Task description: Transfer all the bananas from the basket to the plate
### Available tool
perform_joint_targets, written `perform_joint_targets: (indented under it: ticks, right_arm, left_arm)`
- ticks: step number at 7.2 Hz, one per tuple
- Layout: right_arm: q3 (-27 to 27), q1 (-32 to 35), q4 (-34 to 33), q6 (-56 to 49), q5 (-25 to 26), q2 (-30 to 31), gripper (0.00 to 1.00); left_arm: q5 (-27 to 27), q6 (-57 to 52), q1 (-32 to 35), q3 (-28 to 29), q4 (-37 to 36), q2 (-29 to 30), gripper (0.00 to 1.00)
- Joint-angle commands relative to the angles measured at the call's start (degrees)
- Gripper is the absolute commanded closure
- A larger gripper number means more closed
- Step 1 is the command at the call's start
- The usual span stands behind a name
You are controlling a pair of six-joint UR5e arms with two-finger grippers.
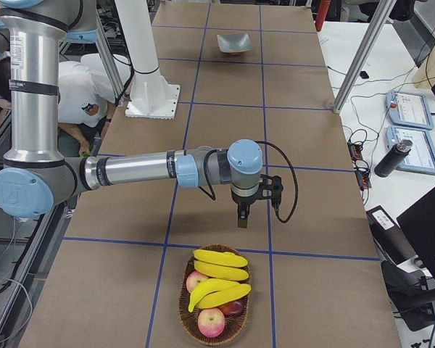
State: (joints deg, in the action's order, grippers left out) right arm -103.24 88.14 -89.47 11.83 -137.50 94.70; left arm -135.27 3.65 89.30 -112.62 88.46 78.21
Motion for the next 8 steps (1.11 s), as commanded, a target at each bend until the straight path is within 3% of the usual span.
perform_joint_targets:
  ticks: [1, 5, 8]
  right_arm:
    - [0.06, -0.08, 0.26, 0.04, -0.40, -0.05, 0.00]
    - [-2.39, -1.29, 0.44, 0.13, -0.31, 0.83, 0.00]
    - [-4.77, -2.62, 0.61, 0.57, 0.74, 5.39, 0.00]
  left_arm:
    - [-0.08, -0.04, 0.00, 0.04, -0.04, -0.33, 0.00]
    - [-0.88, 0.57, 0.00, -0.14, 0.14, -0.42, 0.00]
    - [-1.05, 0.40, 0.00, 0.47, 2.06, -0.51, 0.00]
